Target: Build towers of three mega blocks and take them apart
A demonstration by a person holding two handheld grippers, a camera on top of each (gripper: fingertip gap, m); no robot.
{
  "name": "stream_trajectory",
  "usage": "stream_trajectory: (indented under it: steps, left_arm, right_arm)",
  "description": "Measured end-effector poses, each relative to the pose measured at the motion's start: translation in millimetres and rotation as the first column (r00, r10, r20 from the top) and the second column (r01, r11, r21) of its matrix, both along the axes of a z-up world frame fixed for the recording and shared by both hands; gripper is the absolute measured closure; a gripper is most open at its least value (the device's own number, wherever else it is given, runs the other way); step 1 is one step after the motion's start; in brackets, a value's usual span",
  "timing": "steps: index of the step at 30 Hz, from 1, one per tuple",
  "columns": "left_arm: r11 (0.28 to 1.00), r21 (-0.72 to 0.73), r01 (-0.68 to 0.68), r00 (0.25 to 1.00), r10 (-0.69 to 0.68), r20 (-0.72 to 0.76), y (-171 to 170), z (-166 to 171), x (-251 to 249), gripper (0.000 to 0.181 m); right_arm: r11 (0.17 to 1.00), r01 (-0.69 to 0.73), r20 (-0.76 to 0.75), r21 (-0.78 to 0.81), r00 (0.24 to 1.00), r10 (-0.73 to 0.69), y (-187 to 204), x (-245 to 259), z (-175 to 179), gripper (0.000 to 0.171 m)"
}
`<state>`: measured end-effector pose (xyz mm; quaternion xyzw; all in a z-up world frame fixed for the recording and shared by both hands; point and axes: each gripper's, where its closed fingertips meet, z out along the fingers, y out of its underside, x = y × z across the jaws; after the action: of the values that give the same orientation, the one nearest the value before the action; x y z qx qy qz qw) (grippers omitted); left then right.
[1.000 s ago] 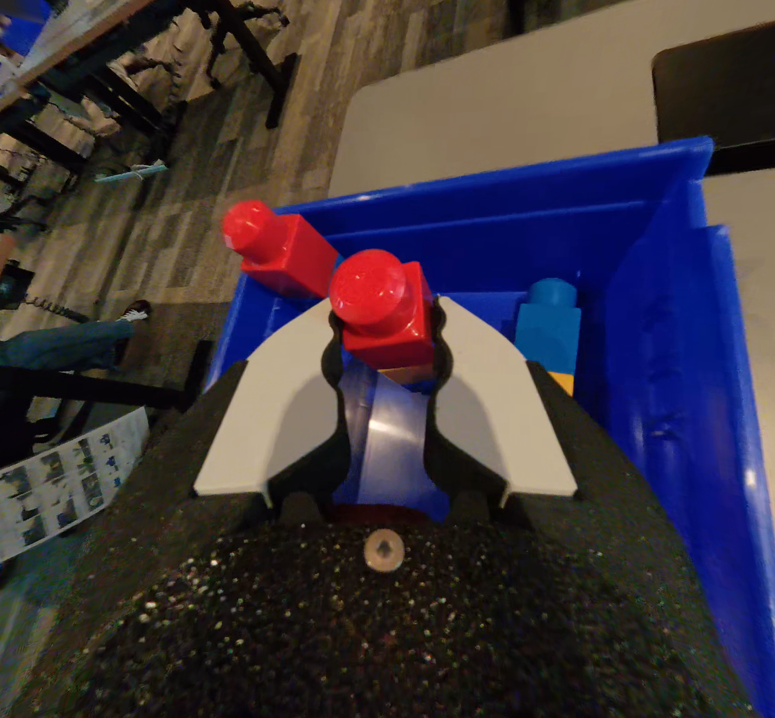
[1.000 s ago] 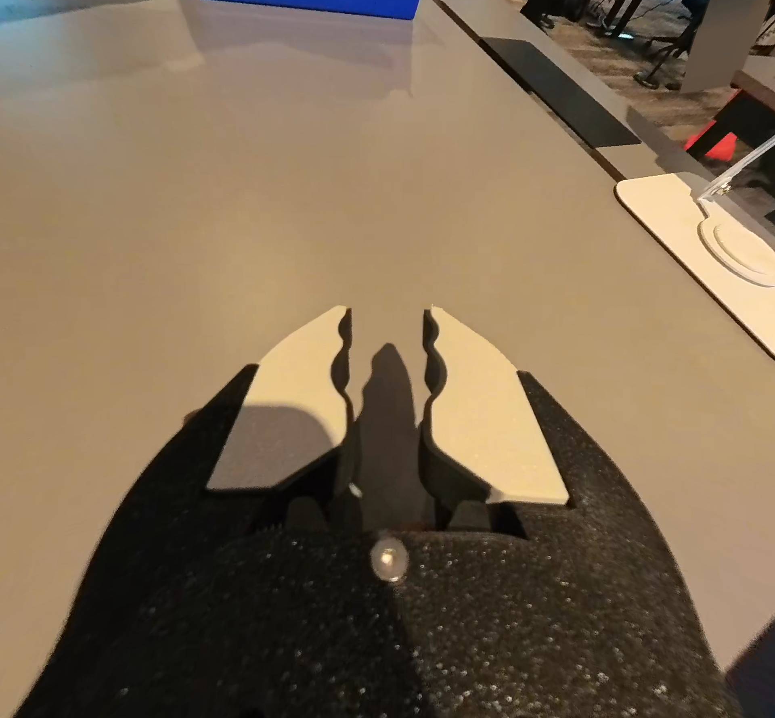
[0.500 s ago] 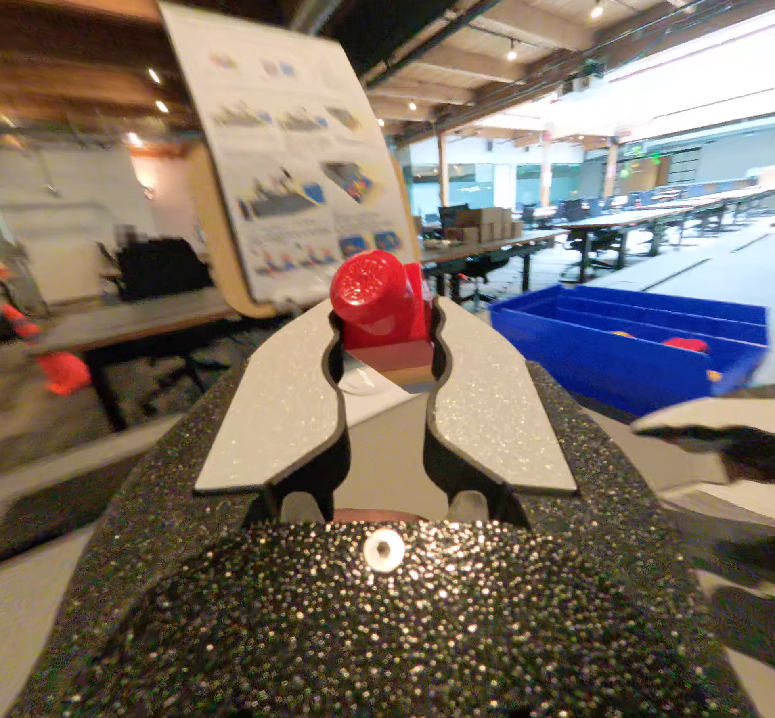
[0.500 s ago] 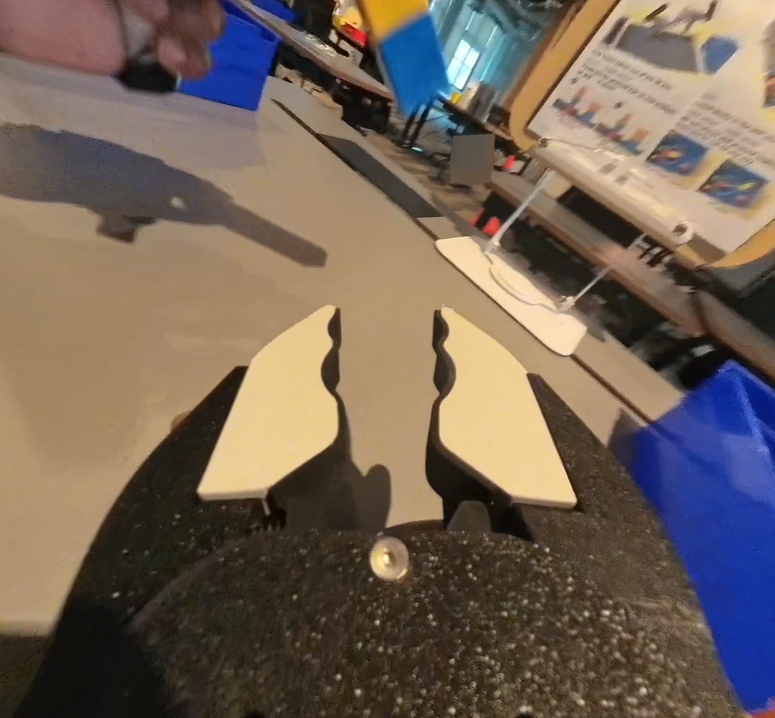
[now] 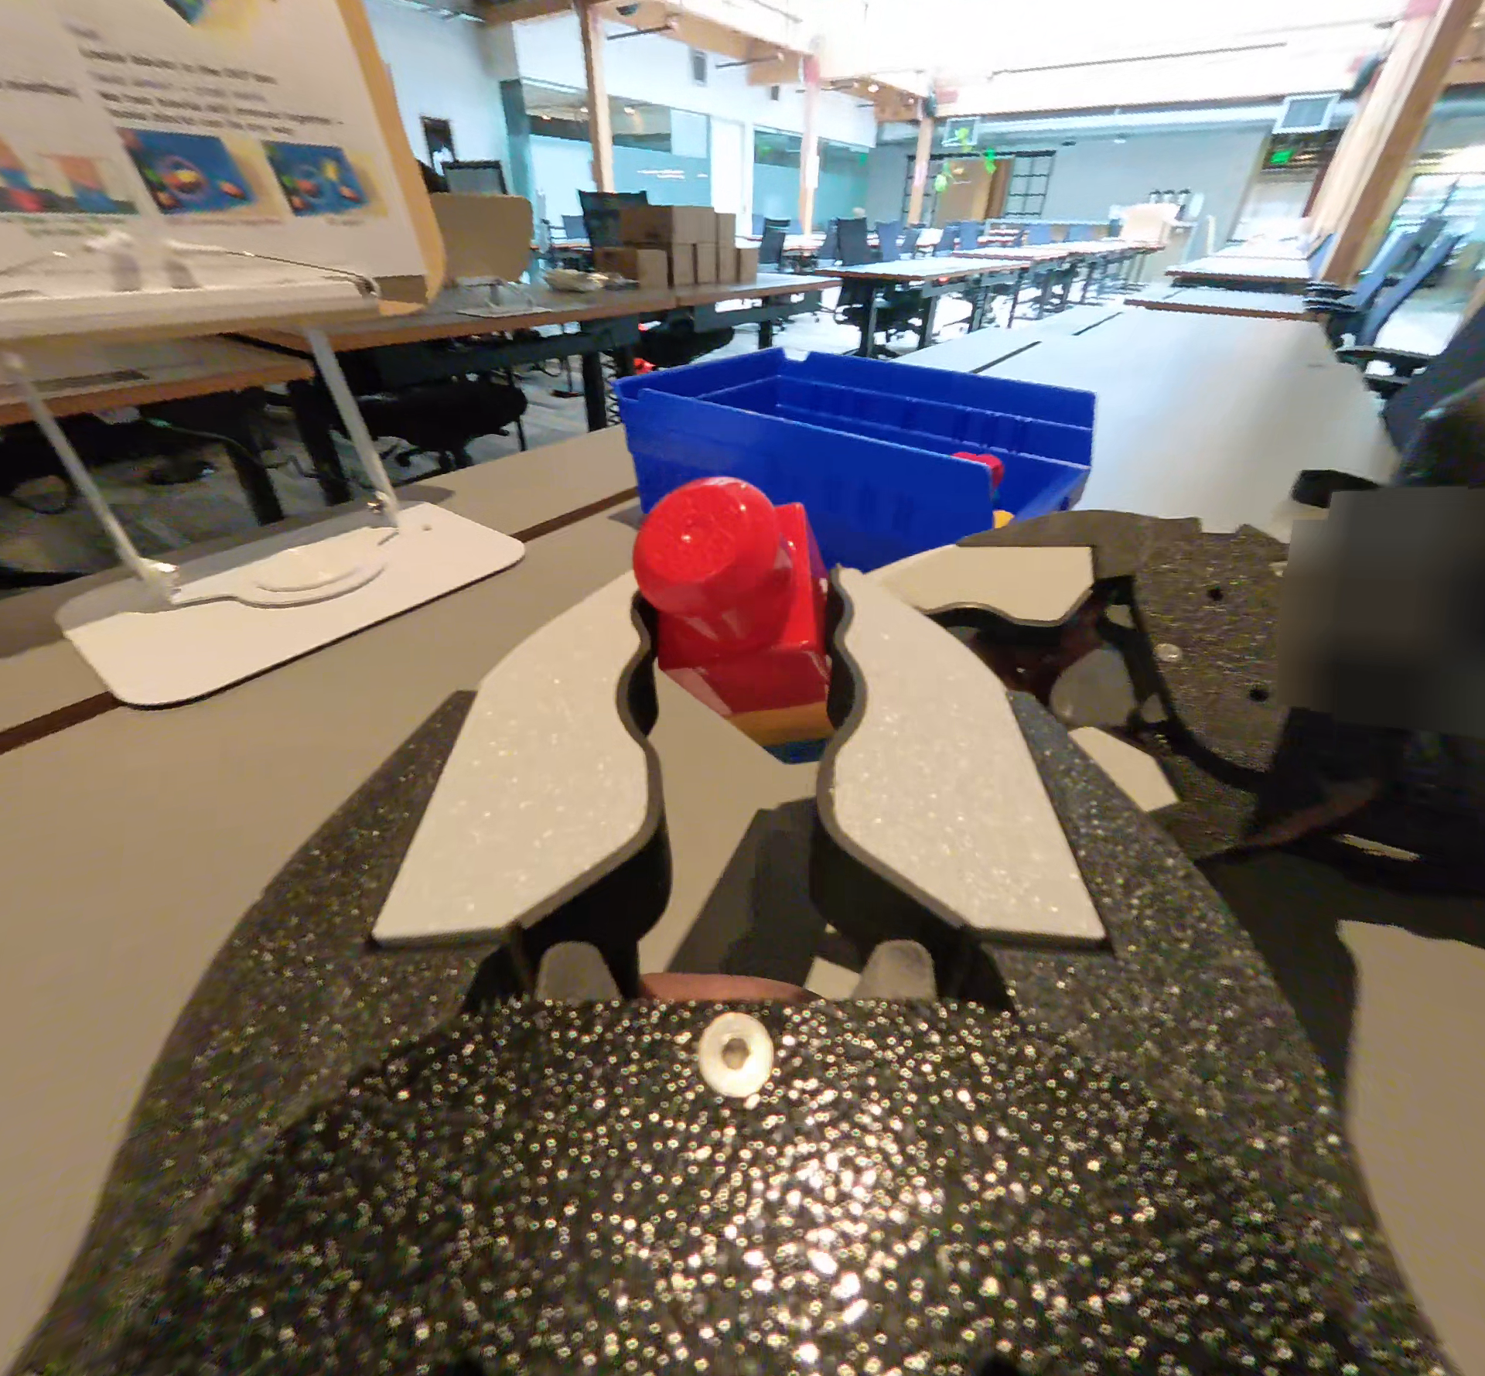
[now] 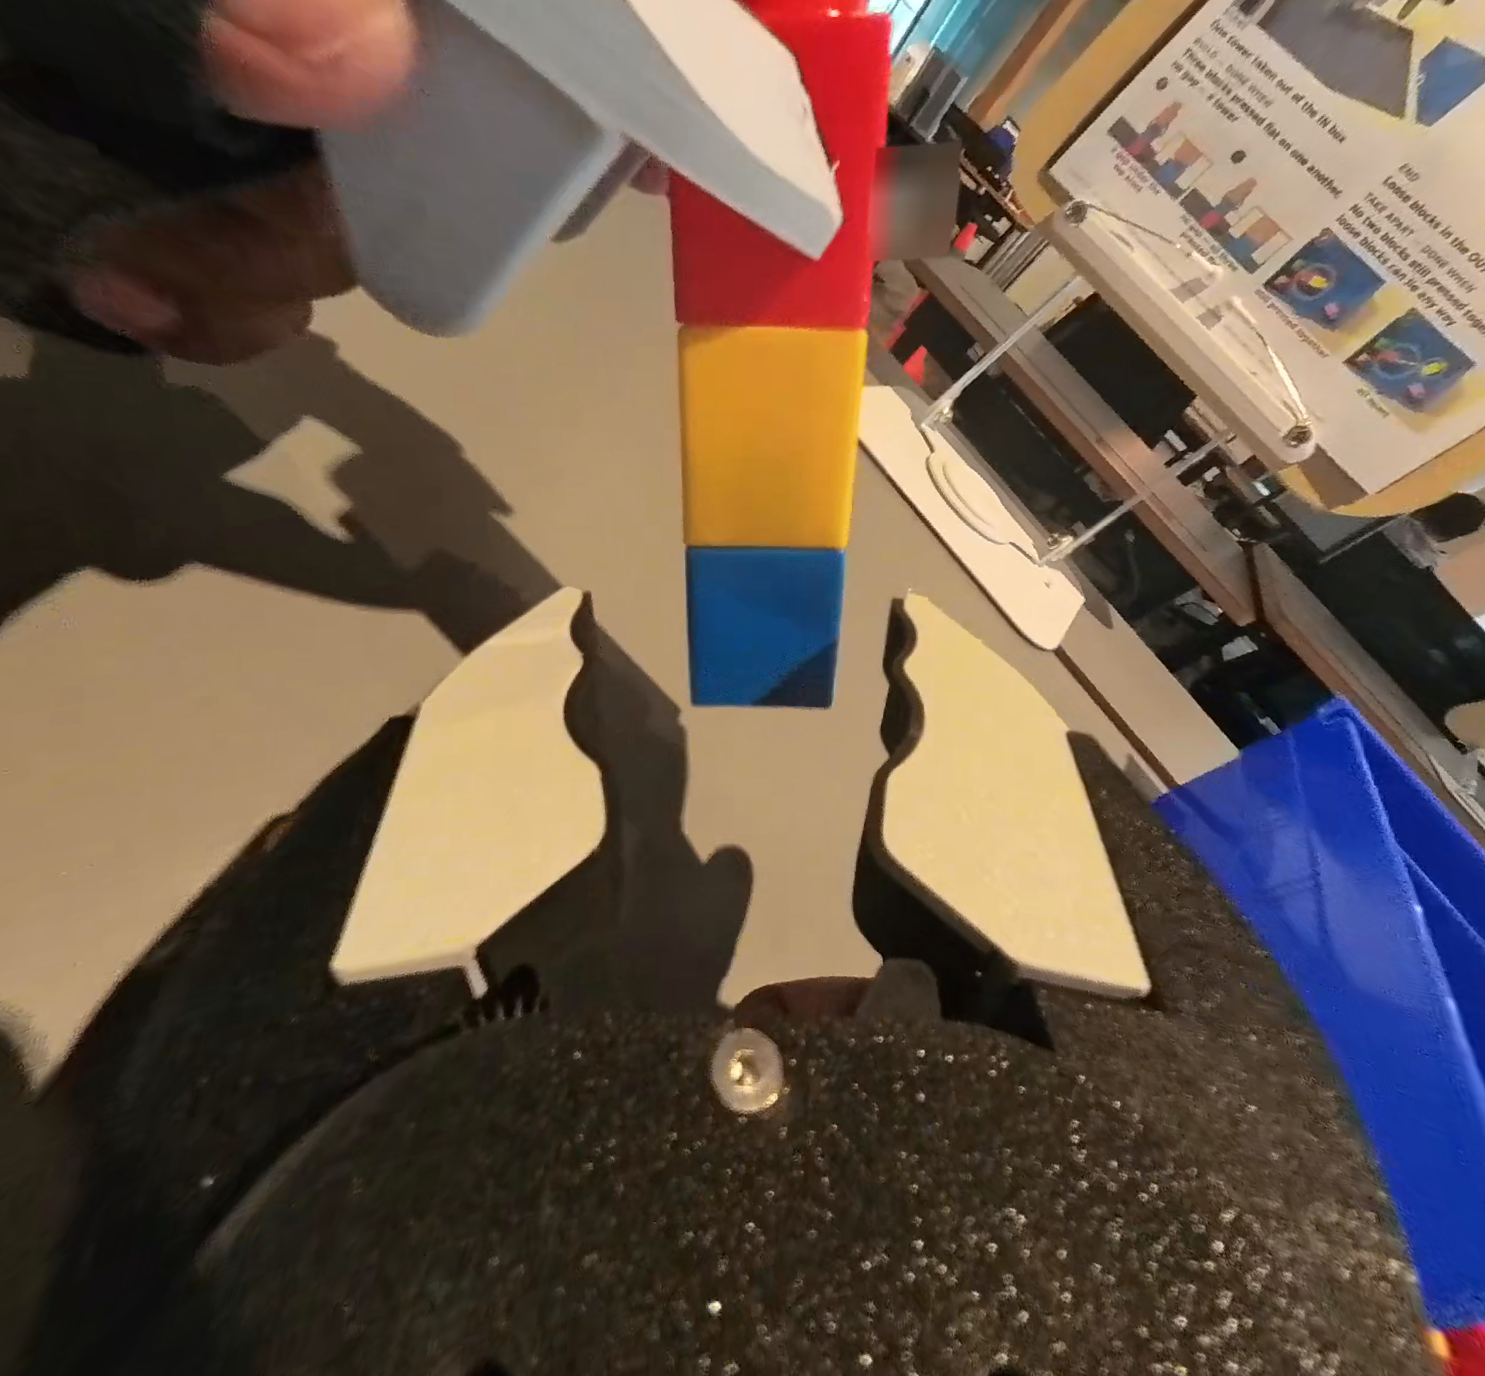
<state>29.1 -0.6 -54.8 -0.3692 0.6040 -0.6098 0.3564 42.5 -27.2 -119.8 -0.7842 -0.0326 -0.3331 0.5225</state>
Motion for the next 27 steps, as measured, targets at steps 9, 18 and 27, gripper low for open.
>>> stream_trajectory:
  steps: [9,18,27]
  left_arm:
    - [0.985,-0.155,0.079,0.994,-0.09,-0.068,-4,-15,5,0.132]
    - [0.98,-0.18,0.089,0.983,-0.116,-0.143,-17,-28,8,0.121]
    - [0.944,-0.25,0.216,0.928,-0.278,-0.247,-23,-35,-6,0.14]
  right_arm:
    - [0.997,0.072,0.007,-0.036,0.997,-0.071,-2,8,-4,0.135]
    - [1.0,0.027,0.05,-0.011,0.998,-0.027,4,-5,7,0.135]
    - [0.994,0.02,0.279,-0.108,0.96,0.01,3,-8,12,0.135]
